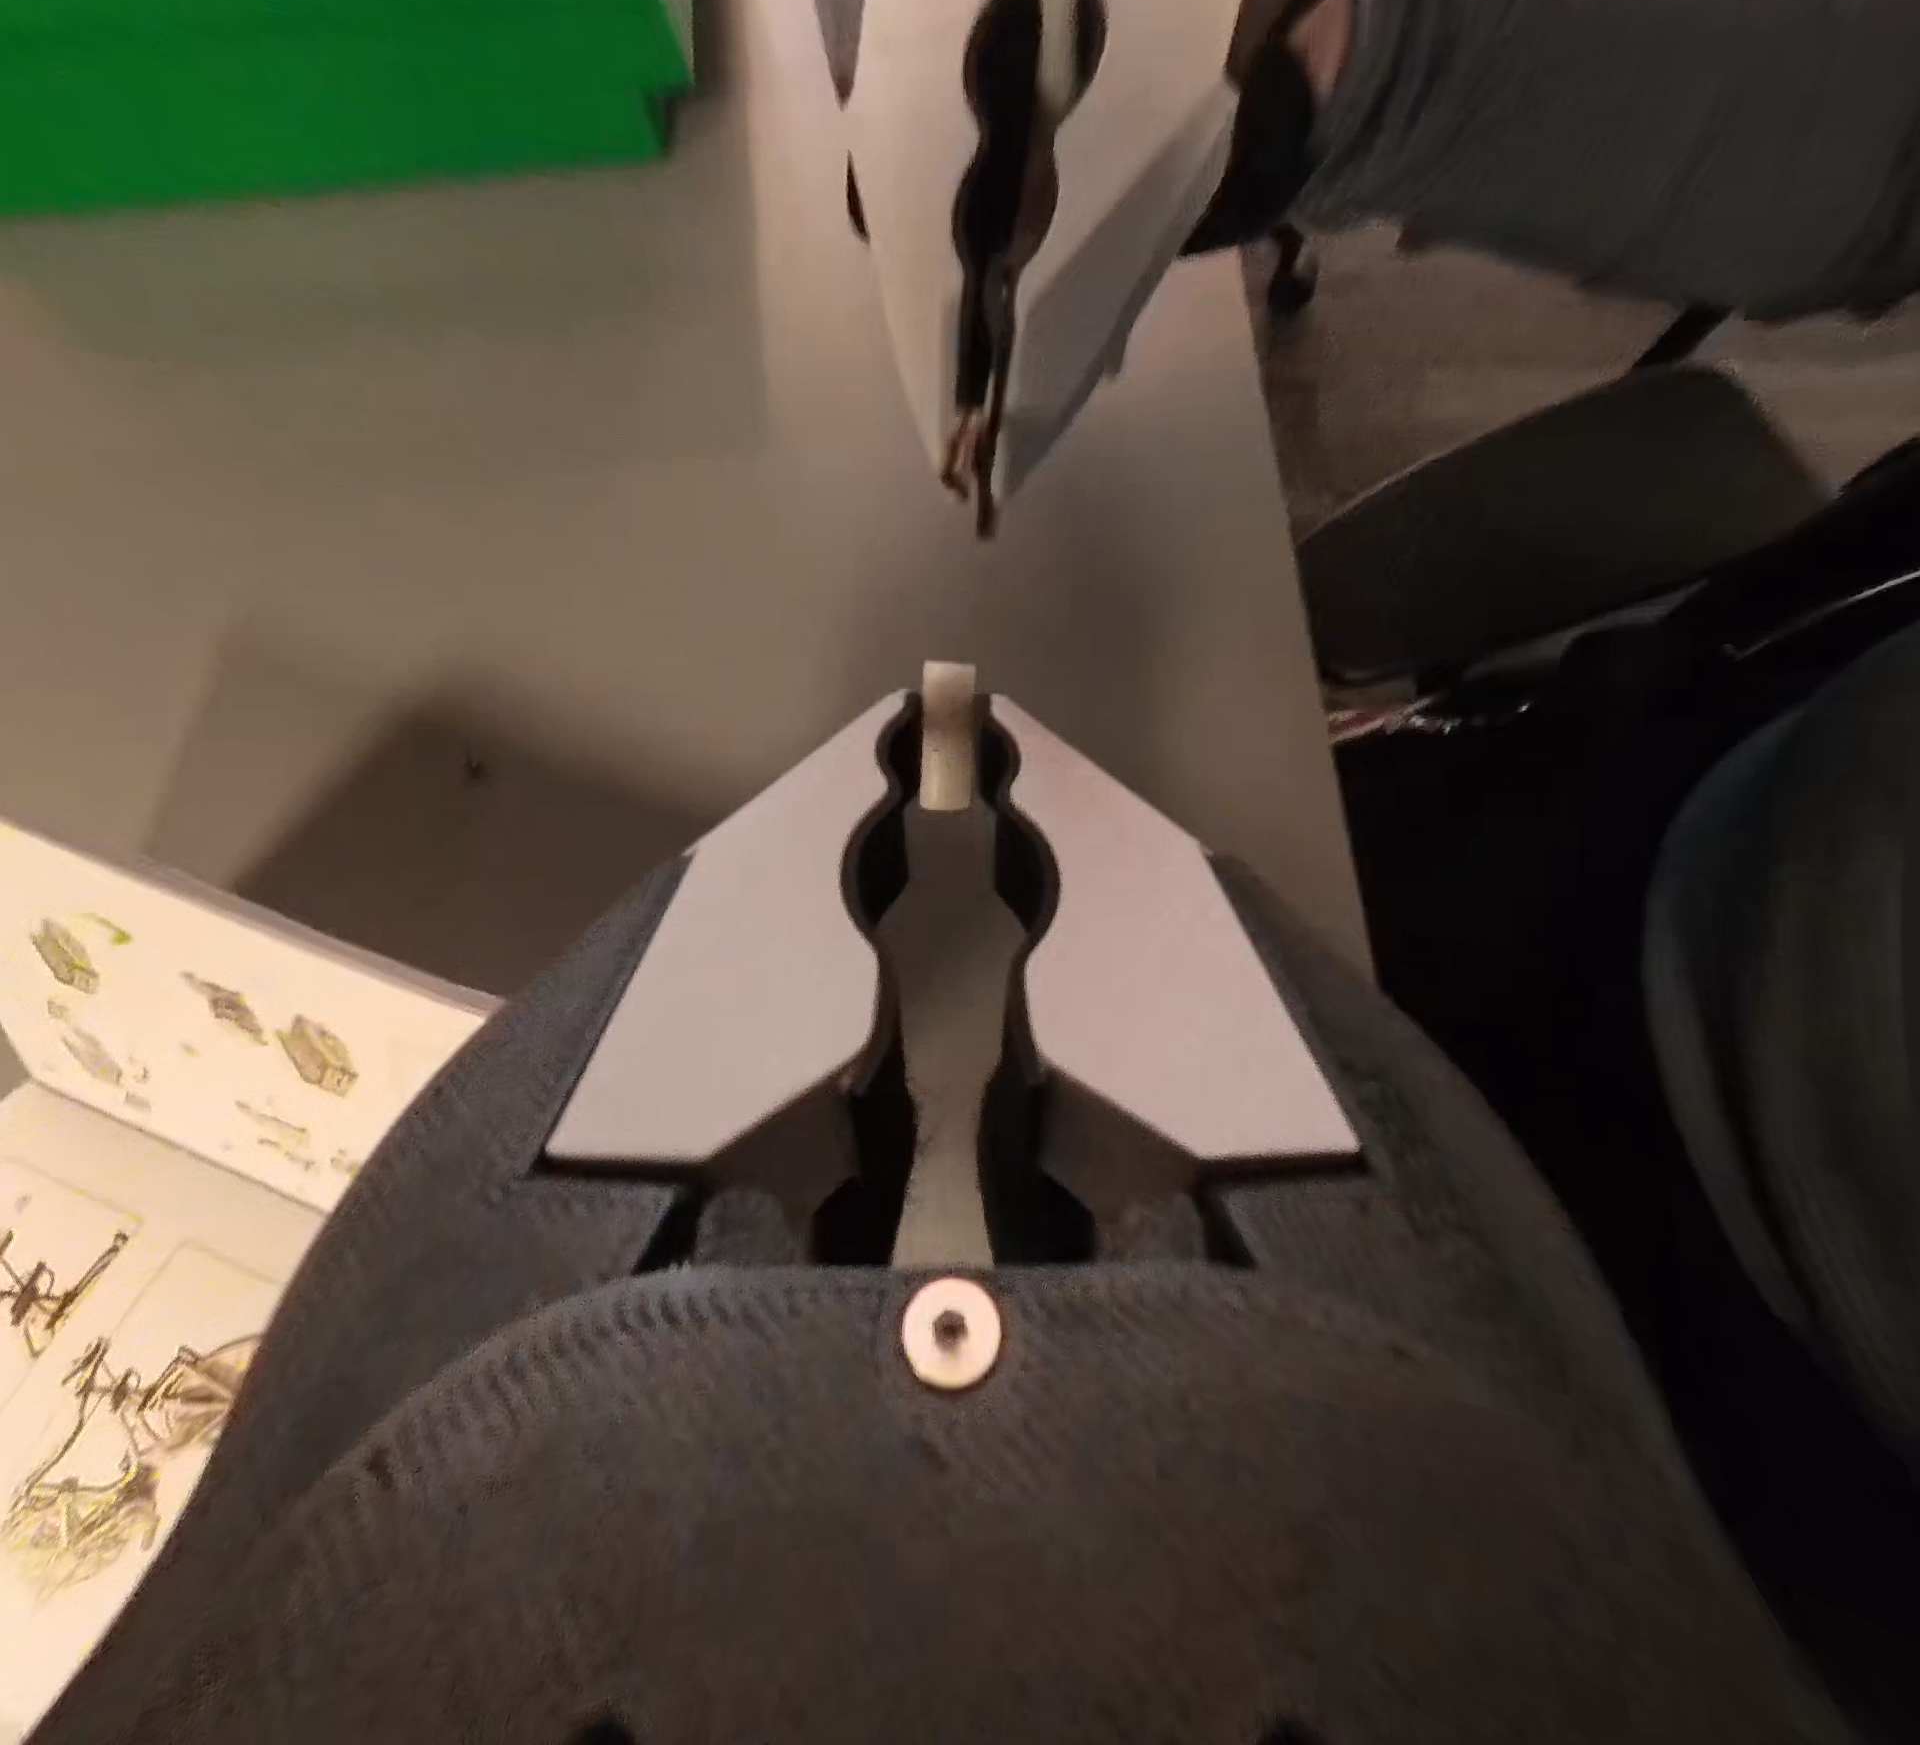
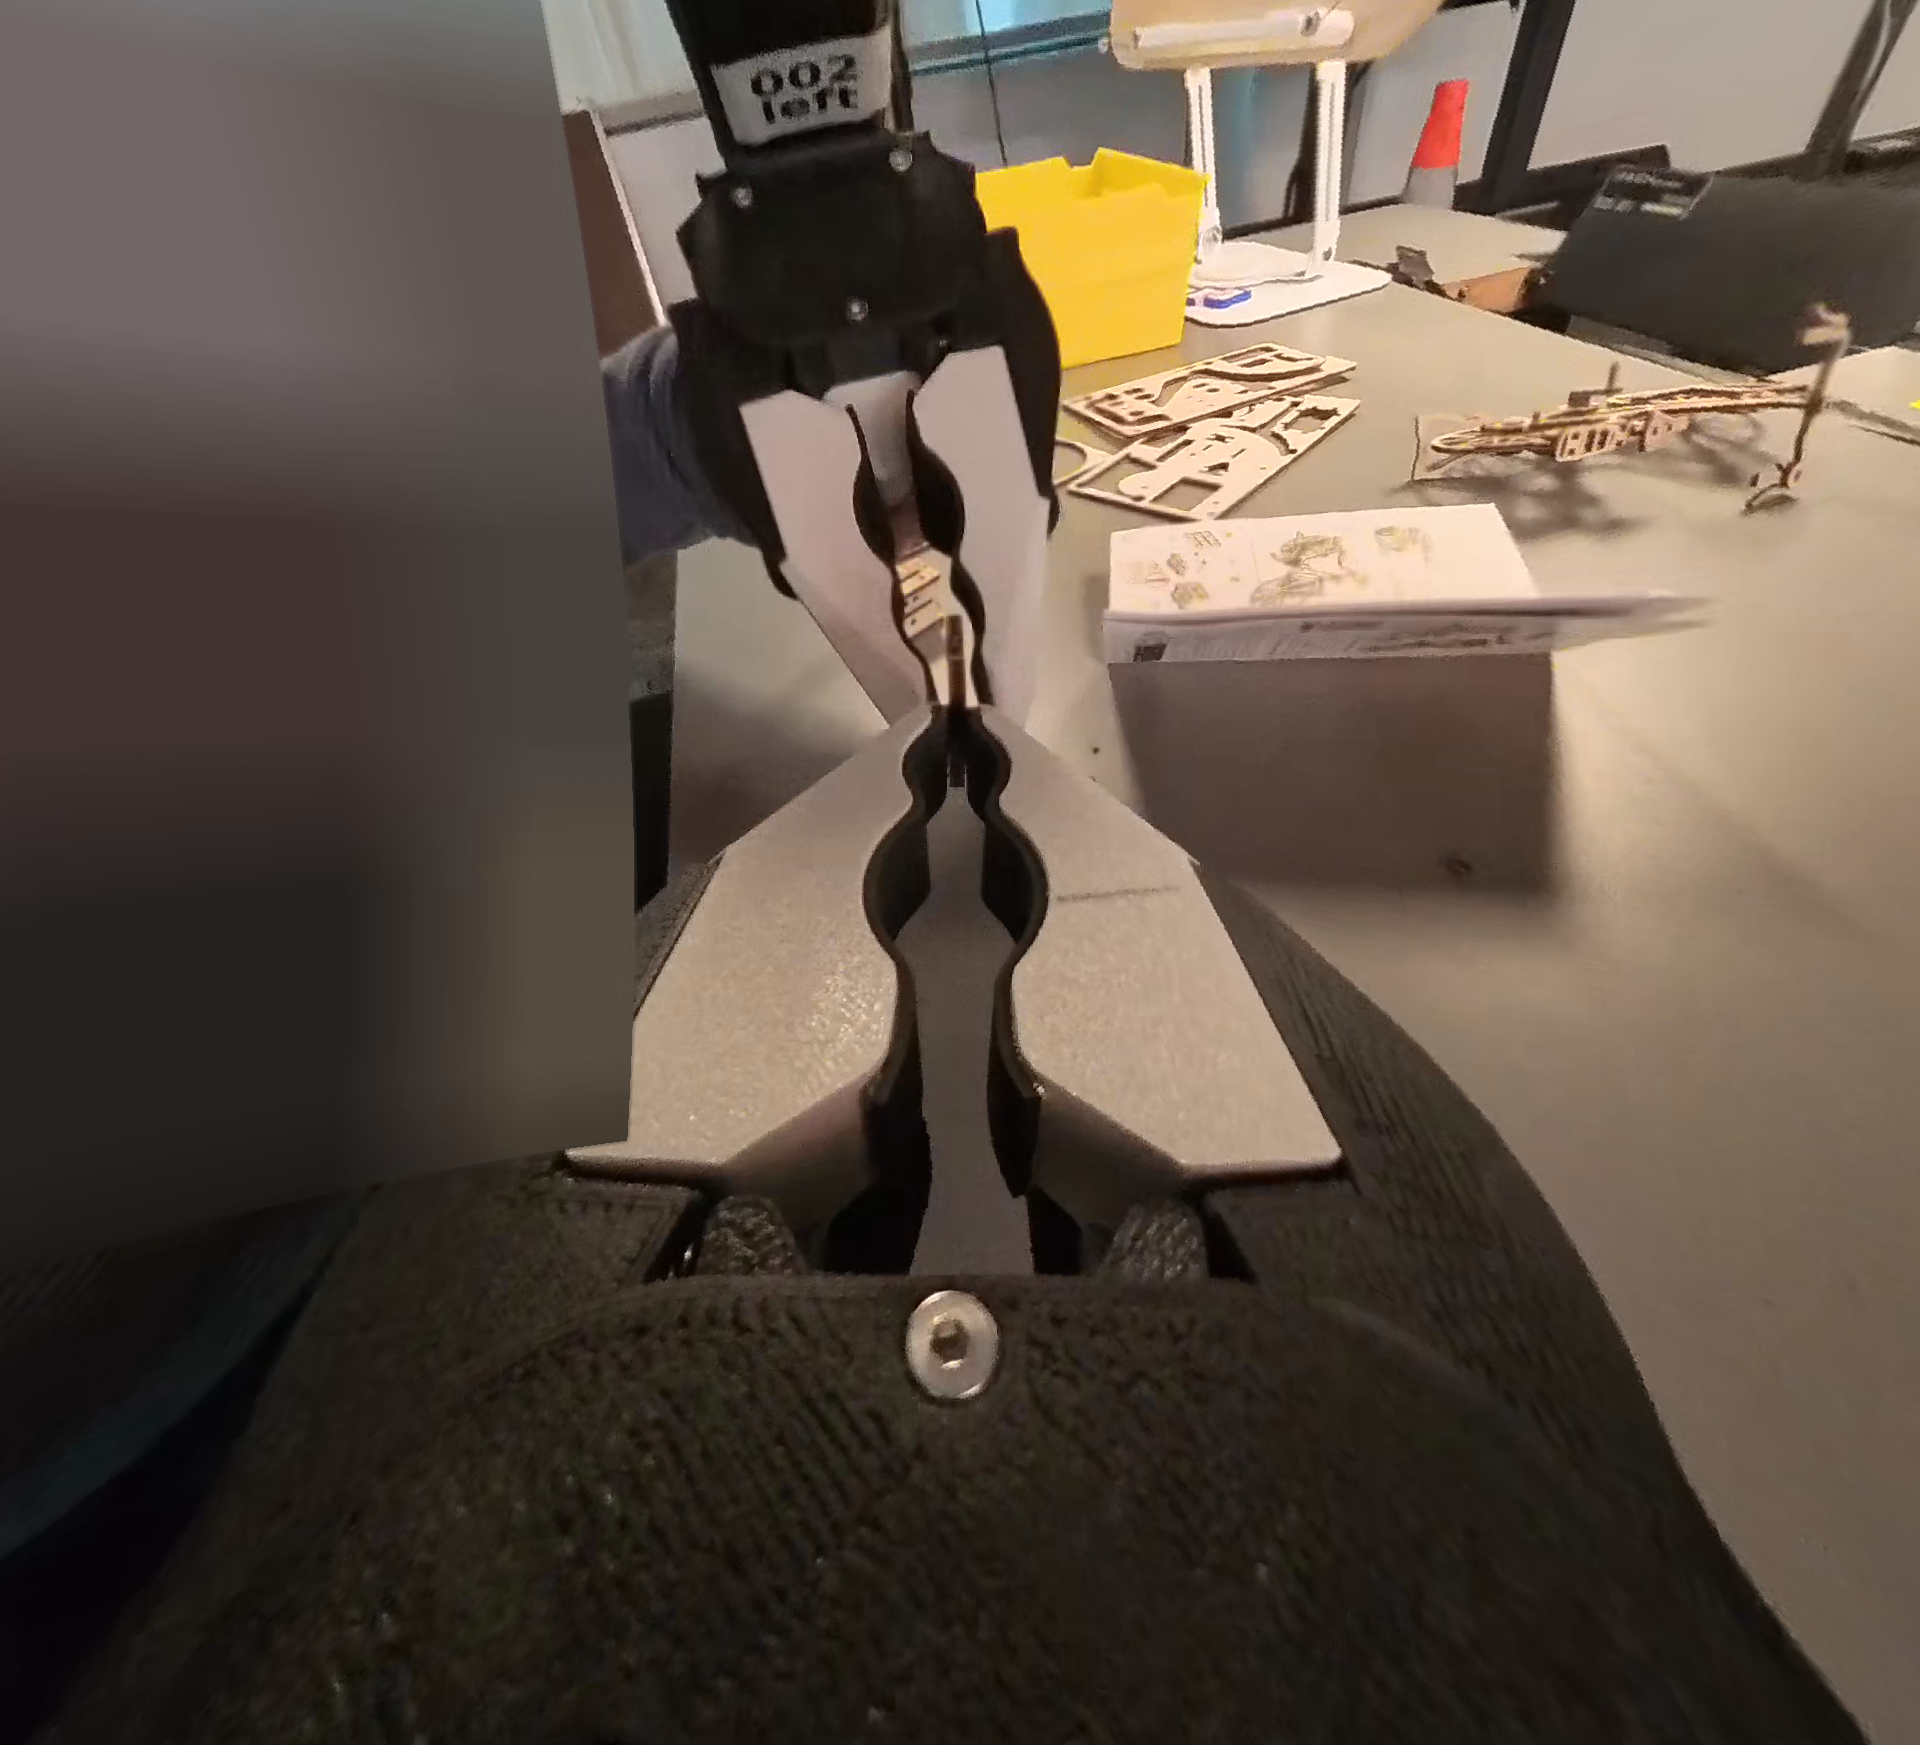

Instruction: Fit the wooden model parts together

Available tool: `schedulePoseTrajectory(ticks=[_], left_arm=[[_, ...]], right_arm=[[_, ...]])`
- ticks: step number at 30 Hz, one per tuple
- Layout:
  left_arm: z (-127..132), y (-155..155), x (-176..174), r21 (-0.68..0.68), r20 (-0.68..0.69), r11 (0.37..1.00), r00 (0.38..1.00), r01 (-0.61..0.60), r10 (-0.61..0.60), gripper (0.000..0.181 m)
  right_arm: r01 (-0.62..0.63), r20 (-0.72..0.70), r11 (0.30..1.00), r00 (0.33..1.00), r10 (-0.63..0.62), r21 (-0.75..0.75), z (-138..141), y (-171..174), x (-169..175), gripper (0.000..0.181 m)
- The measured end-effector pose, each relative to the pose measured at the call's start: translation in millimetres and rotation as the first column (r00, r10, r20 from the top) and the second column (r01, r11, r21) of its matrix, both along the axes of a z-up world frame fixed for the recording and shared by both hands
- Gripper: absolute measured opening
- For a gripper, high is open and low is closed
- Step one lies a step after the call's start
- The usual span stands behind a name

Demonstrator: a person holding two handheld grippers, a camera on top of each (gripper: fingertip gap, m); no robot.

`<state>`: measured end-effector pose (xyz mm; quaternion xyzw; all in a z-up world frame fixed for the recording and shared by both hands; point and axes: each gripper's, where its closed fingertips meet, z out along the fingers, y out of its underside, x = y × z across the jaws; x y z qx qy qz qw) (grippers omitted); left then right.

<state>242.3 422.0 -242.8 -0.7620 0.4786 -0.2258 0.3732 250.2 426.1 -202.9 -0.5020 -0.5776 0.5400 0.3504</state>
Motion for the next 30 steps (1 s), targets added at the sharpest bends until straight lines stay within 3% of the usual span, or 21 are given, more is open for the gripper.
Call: schedulePoseTrajectory(ticks=[1,10,18,30], left_arm=[[5,-1,2,0.008,0.02,1.0,1.0,0.002,-0.003,0.008],[17,-5,7,0.007,0.075,1.0,0.997,0.01,-0.01,0.008],[19,-6,9,-0.006,0.103,1.0,0.994,0.02,-0.02,0.008],[13,-5,11,0.003,0.052,1.0,0.998,0.027,-0.027,0.008]], right_arm=[[-0.002,0.01,1.0,1.0,0.002,0.018,1,-2,-2,0.001],[0.001,0.085,0.993,0.996,-0.012,0.12,2,-6,-9,0.001],[-0.005,0.106,0.993,0.994,-0.008,0.117,-1,-6,-8,0.001],[-0.019,0.164,0.992,0.987,-0.002,0.127,-8,-6,-6,0.001]])
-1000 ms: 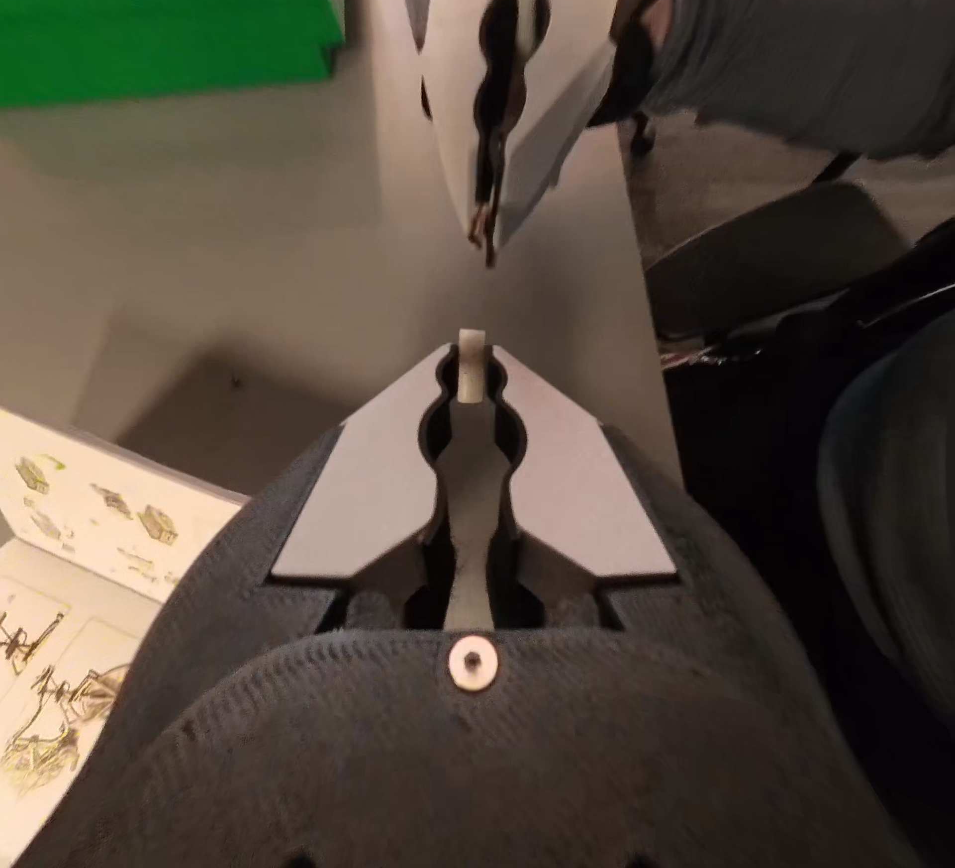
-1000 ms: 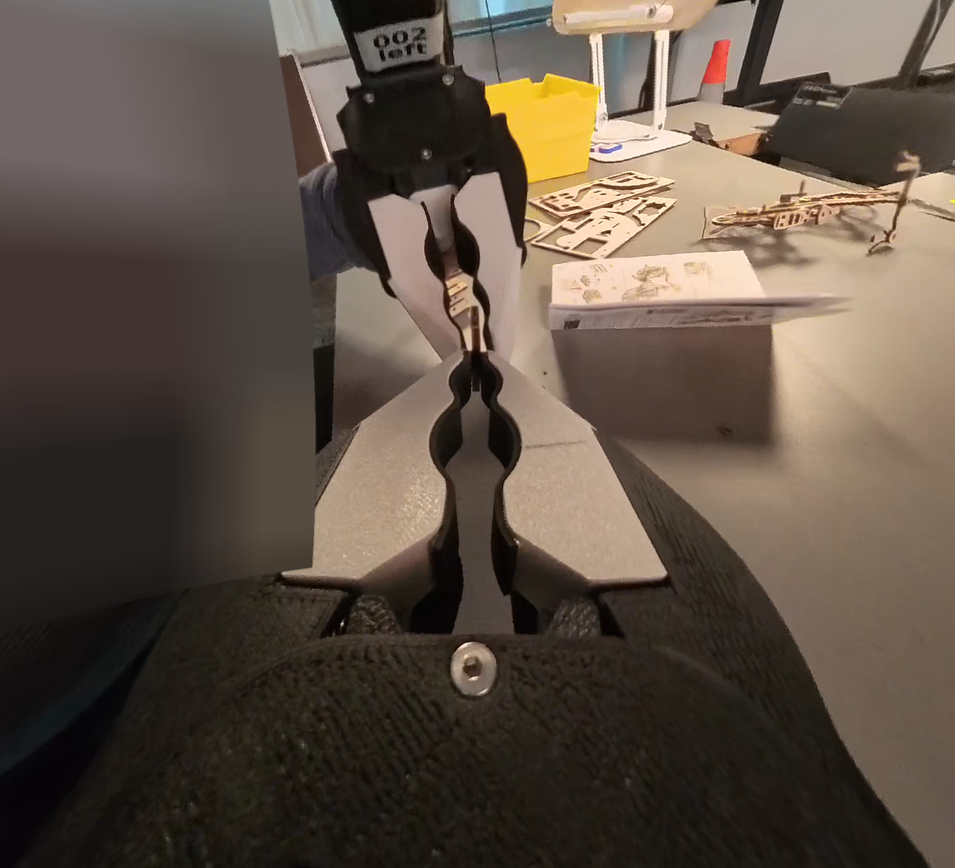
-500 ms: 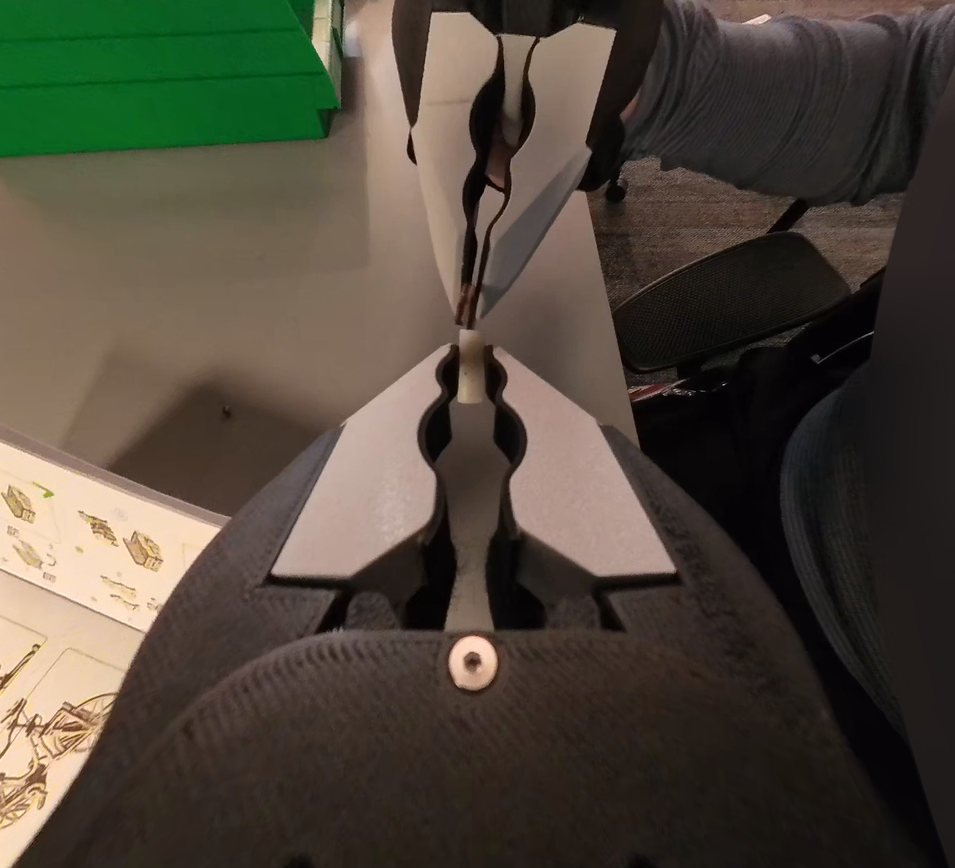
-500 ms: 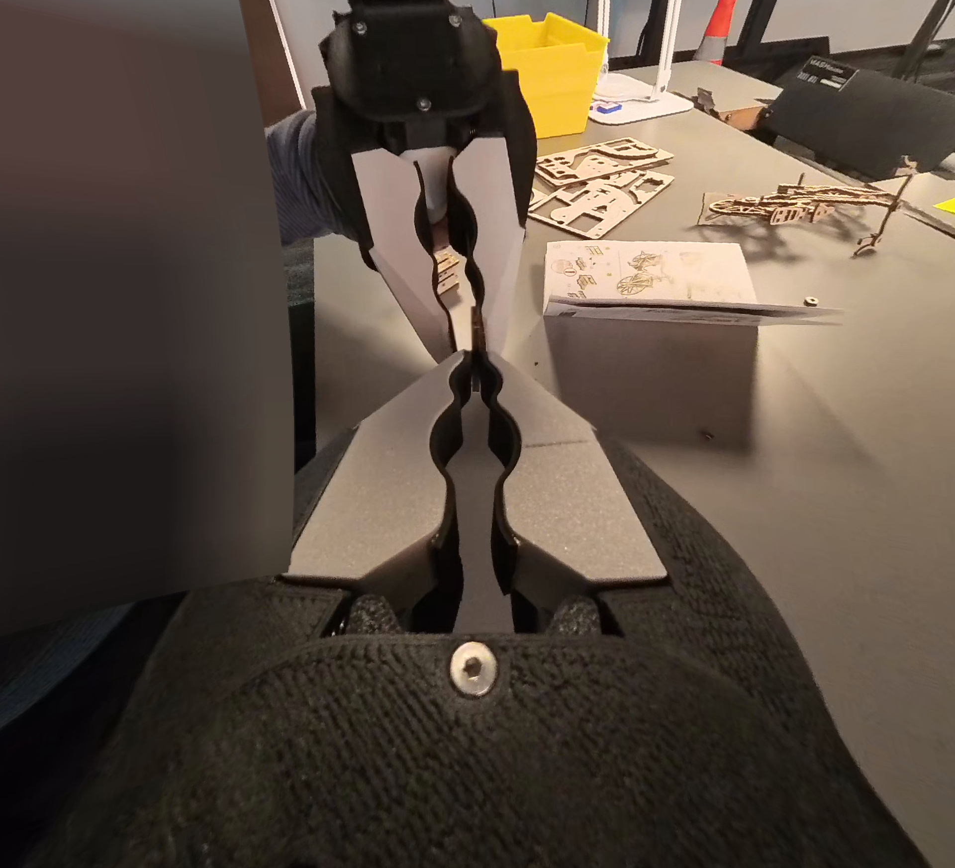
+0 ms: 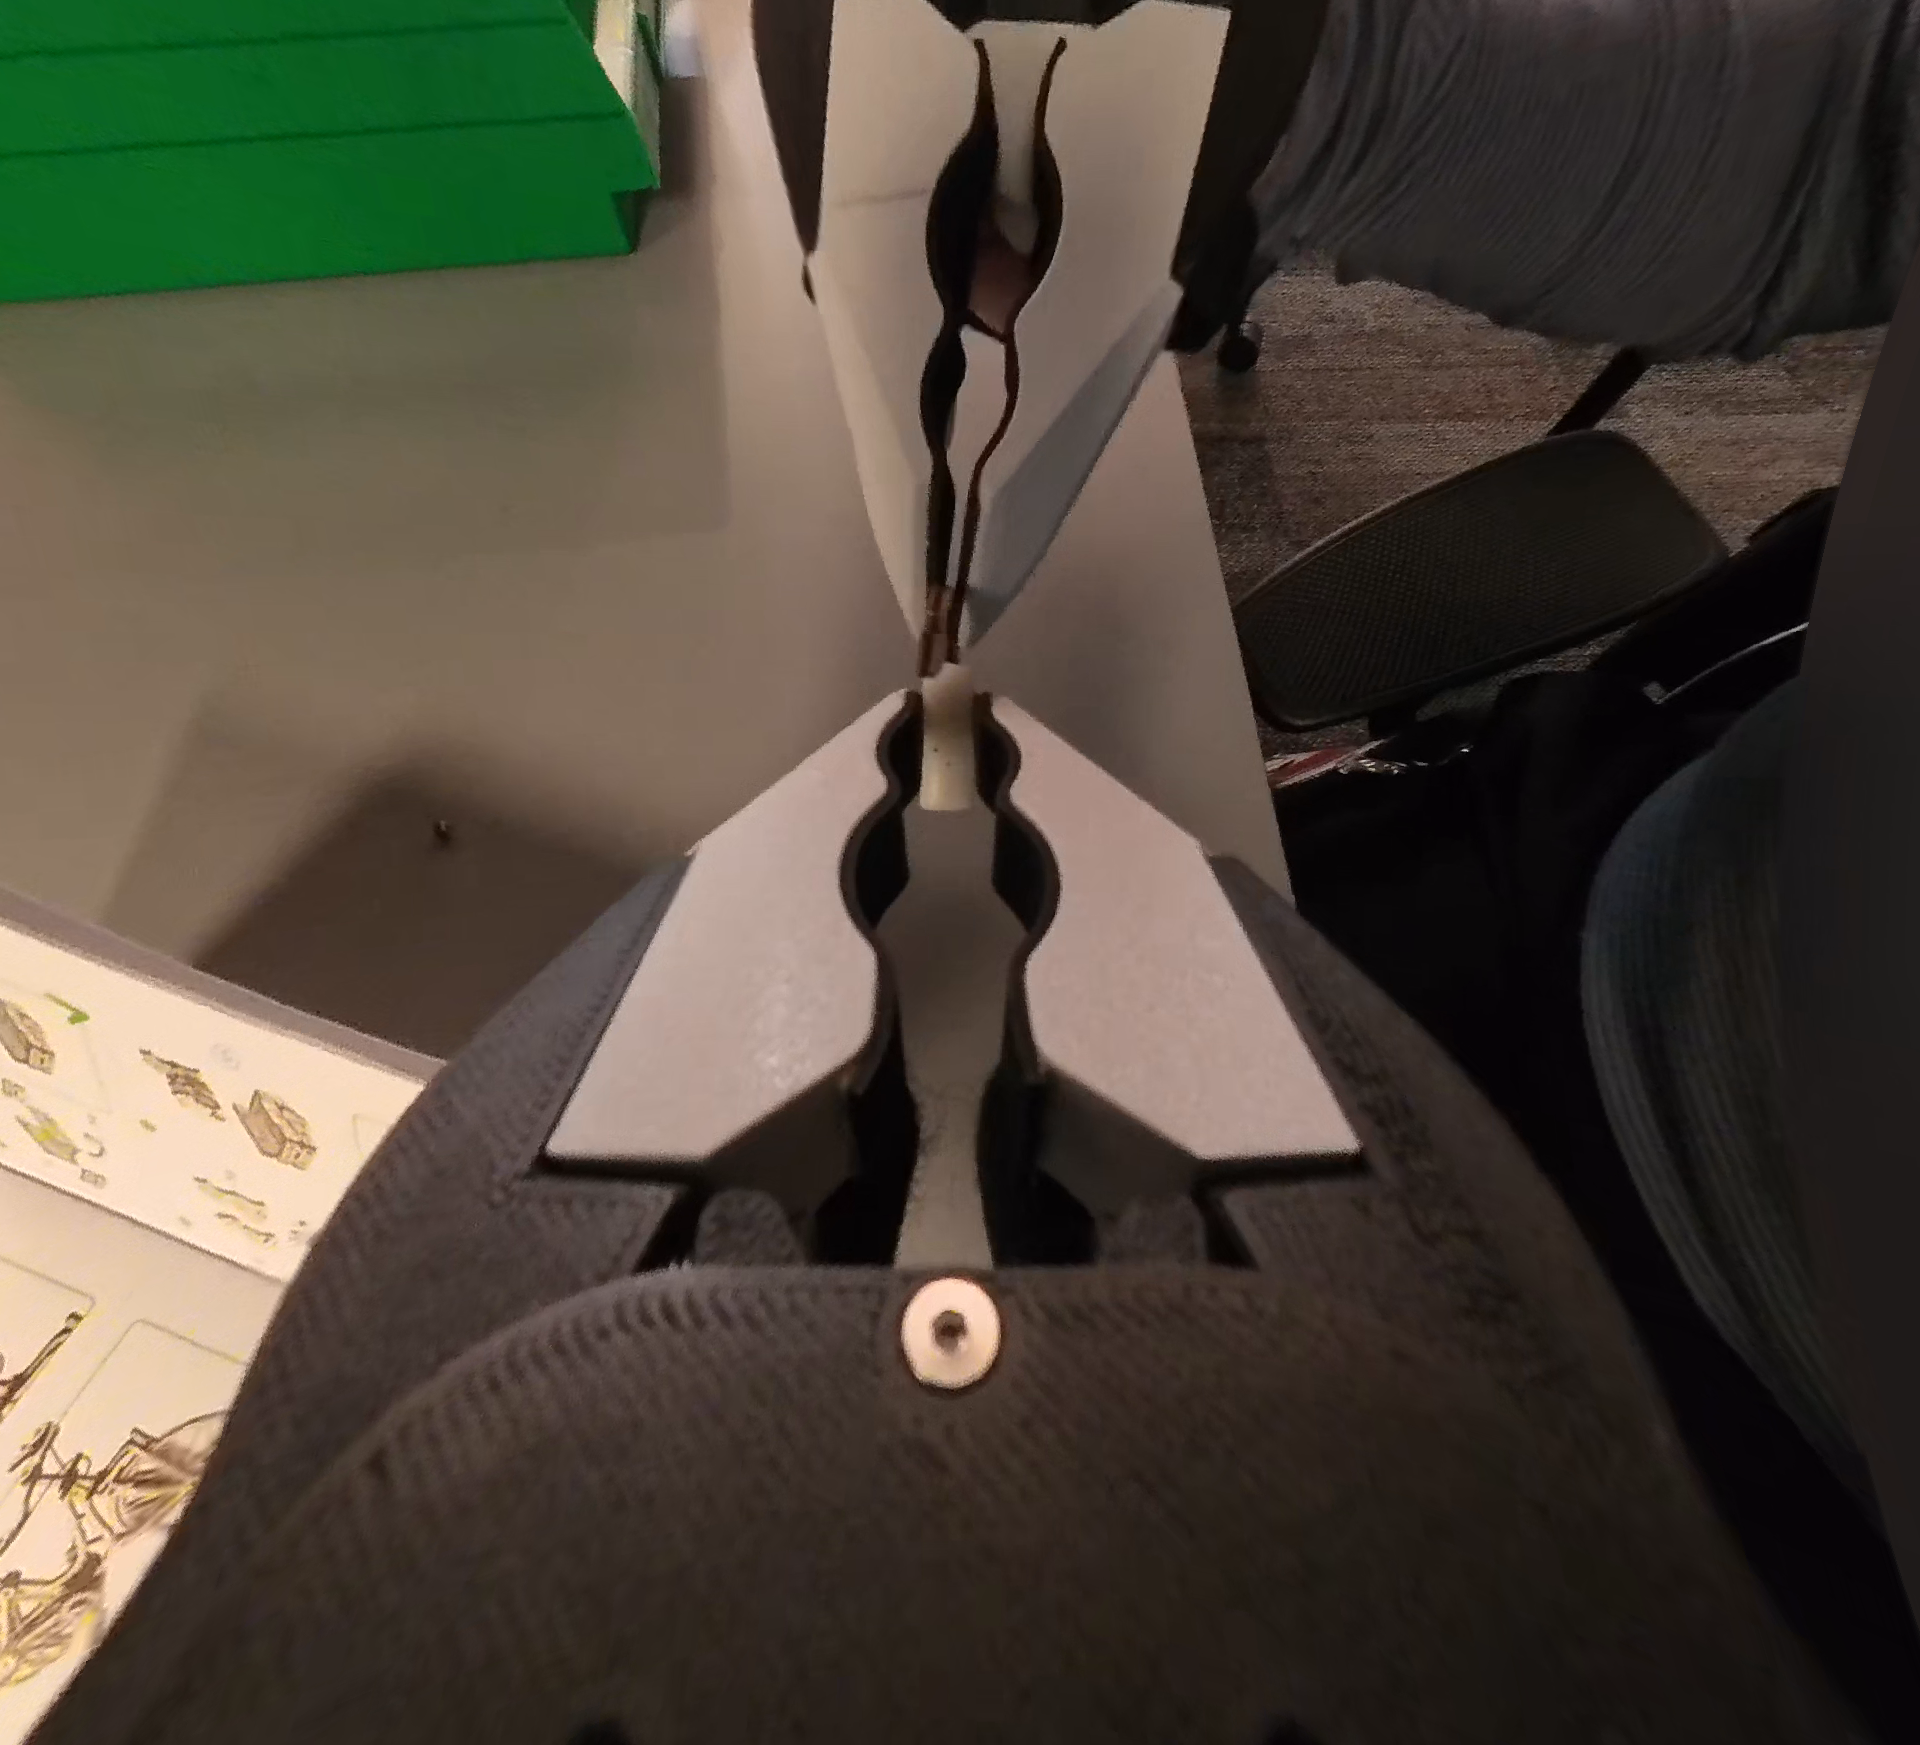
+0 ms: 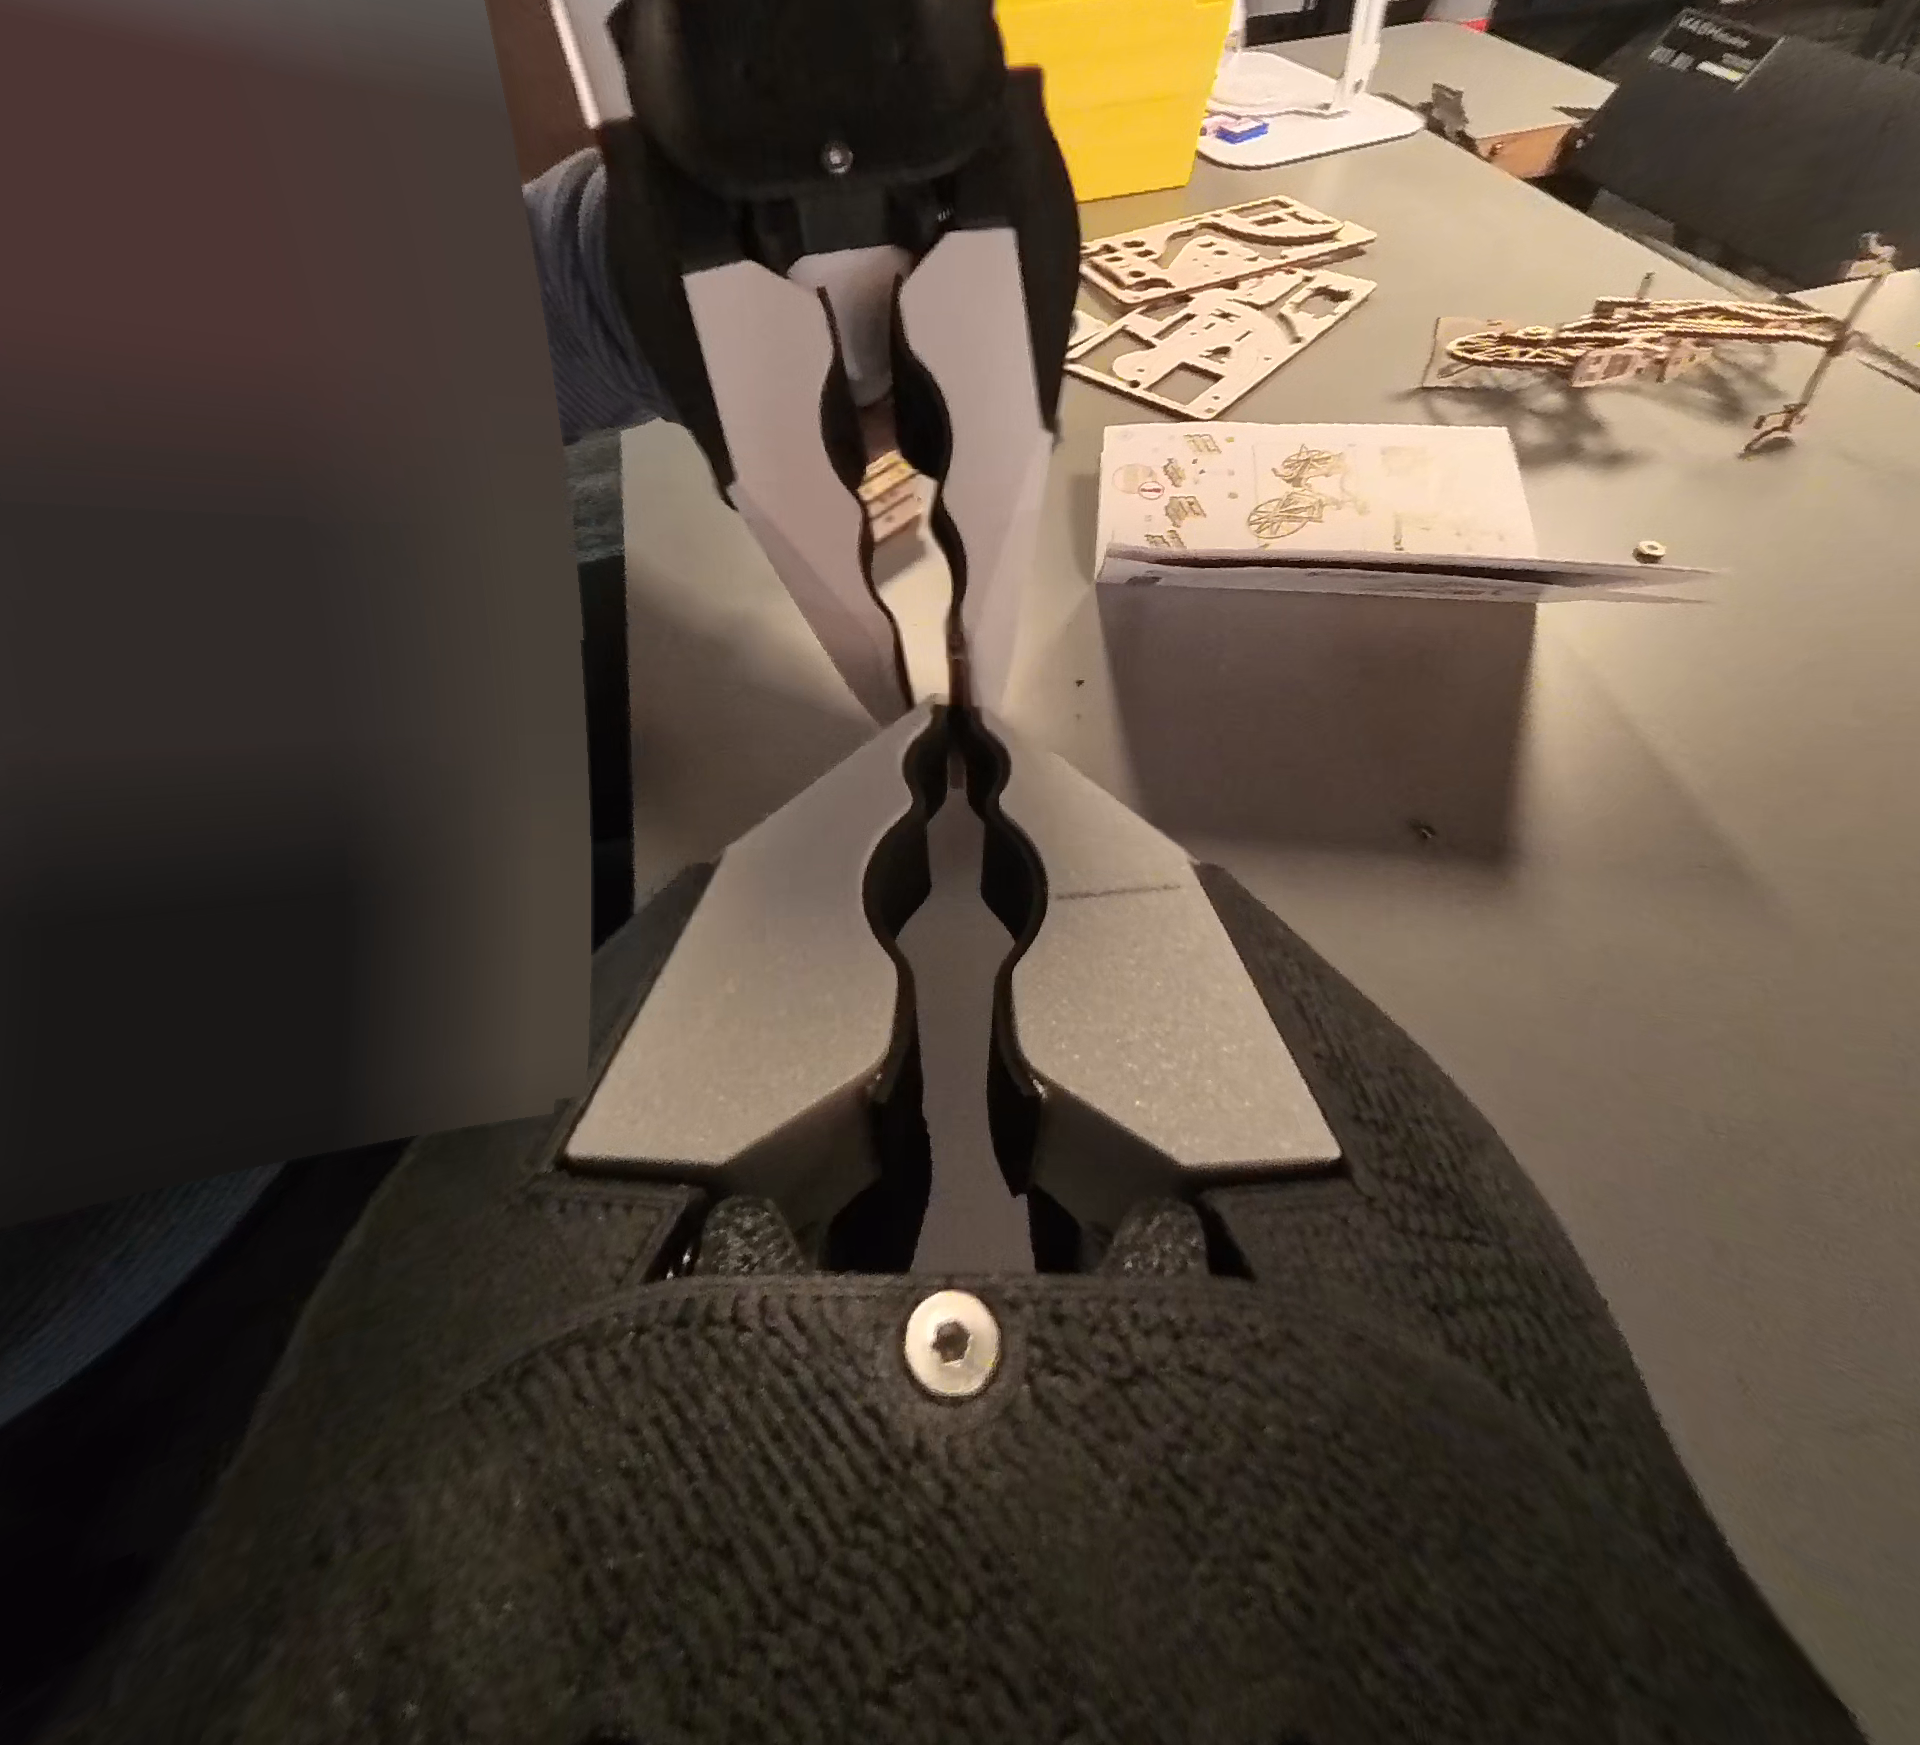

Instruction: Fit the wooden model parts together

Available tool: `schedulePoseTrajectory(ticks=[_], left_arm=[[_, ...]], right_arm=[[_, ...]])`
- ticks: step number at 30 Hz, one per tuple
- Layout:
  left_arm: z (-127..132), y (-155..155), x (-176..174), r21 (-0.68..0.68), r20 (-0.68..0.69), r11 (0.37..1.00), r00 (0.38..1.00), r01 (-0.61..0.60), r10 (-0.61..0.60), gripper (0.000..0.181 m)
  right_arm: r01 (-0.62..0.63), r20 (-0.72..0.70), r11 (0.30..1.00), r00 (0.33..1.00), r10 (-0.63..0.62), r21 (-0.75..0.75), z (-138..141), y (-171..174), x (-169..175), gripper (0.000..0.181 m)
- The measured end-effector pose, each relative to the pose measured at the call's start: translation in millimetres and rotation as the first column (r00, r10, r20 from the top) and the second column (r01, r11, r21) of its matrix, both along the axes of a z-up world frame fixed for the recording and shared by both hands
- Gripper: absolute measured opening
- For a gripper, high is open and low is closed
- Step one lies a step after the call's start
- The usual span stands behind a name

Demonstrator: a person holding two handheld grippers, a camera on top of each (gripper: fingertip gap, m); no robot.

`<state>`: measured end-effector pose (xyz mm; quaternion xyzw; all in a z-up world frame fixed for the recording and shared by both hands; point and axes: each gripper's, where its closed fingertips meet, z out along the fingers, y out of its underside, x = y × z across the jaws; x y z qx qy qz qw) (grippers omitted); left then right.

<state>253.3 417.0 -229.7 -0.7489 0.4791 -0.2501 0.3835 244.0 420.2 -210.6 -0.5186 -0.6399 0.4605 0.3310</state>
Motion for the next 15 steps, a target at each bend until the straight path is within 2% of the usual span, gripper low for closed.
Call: schedulePoseTrajectory(ticks=[9,15], left_arm=[[-5.3,3.5,-0.8,0.018,-0.037,1.0,0.999,-0.011,0.012,0.008],[-4.9,2.8,0.1,-0.006,0.002,1.0,1.0,-0.016,0.016,0.008]], right_arm=[[0.004,0.004,0.999,1.0,-0.004,-0.037,-4.2,-0.2,-1.3,0.001],[0.022,-0.018,0.998,1.0,-0.023,-0.059,-4.5,3.6,-1.0,0.001]])
